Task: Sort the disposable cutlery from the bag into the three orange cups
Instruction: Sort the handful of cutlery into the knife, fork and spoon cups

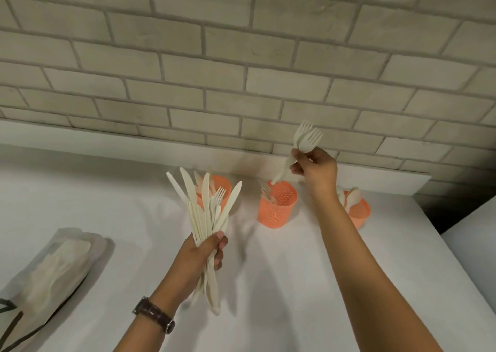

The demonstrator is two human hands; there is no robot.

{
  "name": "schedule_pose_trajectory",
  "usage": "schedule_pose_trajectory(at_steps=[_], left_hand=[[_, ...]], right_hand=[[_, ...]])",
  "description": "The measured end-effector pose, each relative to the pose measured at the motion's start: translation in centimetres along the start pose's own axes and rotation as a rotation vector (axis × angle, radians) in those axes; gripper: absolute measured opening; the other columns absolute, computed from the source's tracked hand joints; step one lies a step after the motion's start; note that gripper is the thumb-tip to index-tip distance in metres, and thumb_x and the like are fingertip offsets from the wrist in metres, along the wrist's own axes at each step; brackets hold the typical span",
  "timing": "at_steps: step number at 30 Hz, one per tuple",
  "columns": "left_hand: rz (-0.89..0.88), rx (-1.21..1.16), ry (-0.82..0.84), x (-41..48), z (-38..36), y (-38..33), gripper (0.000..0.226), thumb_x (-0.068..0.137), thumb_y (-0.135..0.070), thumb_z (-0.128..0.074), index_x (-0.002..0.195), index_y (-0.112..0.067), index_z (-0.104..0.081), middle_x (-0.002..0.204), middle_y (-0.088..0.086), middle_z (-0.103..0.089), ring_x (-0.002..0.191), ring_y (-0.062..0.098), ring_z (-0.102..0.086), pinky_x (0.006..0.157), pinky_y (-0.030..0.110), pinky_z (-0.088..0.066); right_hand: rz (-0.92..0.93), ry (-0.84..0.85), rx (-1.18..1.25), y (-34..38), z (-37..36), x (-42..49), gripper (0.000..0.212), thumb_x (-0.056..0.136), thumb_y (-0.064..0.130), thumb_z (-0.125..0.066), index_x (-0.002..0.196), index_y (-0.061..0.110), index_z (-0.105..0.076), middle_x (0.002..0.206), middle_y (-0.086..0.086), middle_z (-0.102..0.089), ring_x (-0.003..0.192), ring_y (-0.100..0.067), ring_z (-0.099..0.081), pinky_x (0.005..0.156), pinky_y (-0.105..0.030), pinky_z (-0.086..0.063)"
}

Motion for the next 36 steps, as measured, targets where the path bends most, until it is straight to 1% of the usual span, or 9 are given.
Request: schedule_pose_trajectory(at_steps=[6, 8, 10, 11, 14, 16, 18, 24, 36], left_hand=[[0.035, -0.183, 0.052, 0.3, -0.6, -0.7, 0.029, 0.079, -0.023, -0.057, 0.106, -0.014, -0.051, 0.063, 0.000, -0.047, 0.049, 0.011, -0.035, 0.045, 0.021, -0.035], [0.042, -0.221, 0.070, 0.4, -0.8, -0.8, 0.030, 0.079, -0.022, -0.057, 0.107, -0.013, -0.050, 0.063, 0.000, -0.047, 0.048, 0.011, -0.036, 0.044, 0.020, -0.036], [0.041, -0.244, 0.073, 0.4, -0.9, -0.9, 0.029, 0.079, -0.022, -0.057, 0.106, -0.013, -0.049, 0.063, 0.001, -0.047, 0.048, 0.011, -0.036, 0.043, 0.020, -0.037], [0.039, -0.246, 0.073, 0.5, -1.0, -0.9, 0.029, 0.079, -0.022, -0.057, 0.106, -0.013, -0.049, 0.064, 0.001, -0.047, 0.048, 0.010, -0.036, 0.044, 0.020, -0.037], [0.035, -0.209, 0.083, 0.6, -1.3, -1.0, 0.027, 0.080, -0.022, -0.057, 0.104, -0.012, -0.050, 0.066, 0.002, -0.048, 0.048, 0.011, -0.036, 0.045, 0.021, -0.037], [0.028, -0.164, 0.090, 0.6, -1.7, -1.0, 0.025, 0.080, -0.022, -0.057, 0.101, -0.011, -0.050, 0.066, 0.002, -0.050, 0.048, 0.012, -0.037, 0.047, 0.021, -0.037], [0.027, -0.112, 0.101, 0.5, -2.1, -0.9, 0.020, 0.084, -0.021, -0.056, 0.099, -0.010, -0.051, 0.065, 0.001, -0.050, 0.048, 0.012, -0.037, 0.047, 0.021, -0.037], [0.044, 0.027, 0.154, -0.2, -2.6, -0.6, 0.025, 0.083, -0.025, -0.056, 0.102, -0.011, -0.050, 0.065, 0.000, -0.051, 0.046, 0.011, -0.041, 0.047, 0.021, -0.039], [0.040, -0.113, -0.084, -1.4, 3.9, -0.5, 0.008, 0.091, -0.017, -0.055, 0.091, -0.013, -0.048, 0.061, -0.002, -0.046, 0.047, 0.011, -0.037, 0.046, 0.021, -0.036]], right_hand=[[0.044, 0.060, -0.474, -4.6, -0.3, 1.9, 0.014, 0.083, 0.007, -0.065, 0.087, -0.007, -0.065, 0.082, -0.023, -0.069, 0.040, 0.007, -0.055, 0.054, -0.021, -0.049], [-0.026, 0.136, -0.568, -6.5, -0.7, 1.7, 0.020, 0.081, 0.005, -0.067, 0.098, -0.005, -0.066, 0.100, -0.022, -0.070, 0.064, 0.006, -0.065, 0.077, -0.024, -0.051], [-0.085, 0.146, -0.582, -7.3, -0.5, 1.1, 0.042, 0.078, 0.006, -0.071, 0.118, -0.001, -0.060, 0.123, -0.017, -0.062, 0.107, -0.017, -0.063, 0.093, -0.021, -0.042], [-0.065, 0.110, -0.580, -6.8, -0.2, 0.7, 0.048, 0.077, 0.008, -0.072, 0.123, 0.001, -0.057, 0.127, -0.015, -0.059, 0.110, -0.021, -0.060, 0.094, -0.021, -0.042], [0.117, 0.025, -0.495, -3.4, -0.4, -1.8, 0.034, 0.078, 0.012, -0.072, 0.111, 0.009, -0.065, 0.101, -0.008, -0.062, 0.064, 0.002, -0.056, 0.068, -0.010, -0.043], [0.089, 0.118, -0.286, -2.7, -1.9, -4.7, 0.007, 0.079, 0.013, -0.072, 0.086, 0.016, -0.069, 0.078, 0.003, -0.064, 0.050, -0.001, -0.050, 0.060, -0.017, -0.043], [-0.053, 0.282, -0.136, -3.0, -4.1, -7.8, 0.008, 0.080, 0.019, -0.072, 0.073, 0.019, -0.068, 0.057, 0.009, -0.059, 0.046, -0.006, -0.046, 0.053, -0.020, -0.042], [-0.253, 0.446, 0.050, -3.4, -6.8, -10.9, 0.016, 0.085, 0.015, -0.066, 0.070, 0.012, -0.060, 0.058, 0.002, -0.056, 0.043, -0.013, -0.042, 0.047, -0.021, -0.040], [-0.286, 0.254, 0.273, -2.6, -3.7, -6.6, 0.014, 0.092, 0.007, -0.050, 0.079, 0.011, -0.054, 0.061, -0.007, -0.065, 0.051, -0.017, -0.060, 0.049, -0.025, -0.051]])
Point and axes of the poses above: each hand's wrist, its own x-axis towards the middle knuckle, its own z-axis out of the back of the hand, y = z × x, the point moved 10 cm from there along x, towards the middle knuckle
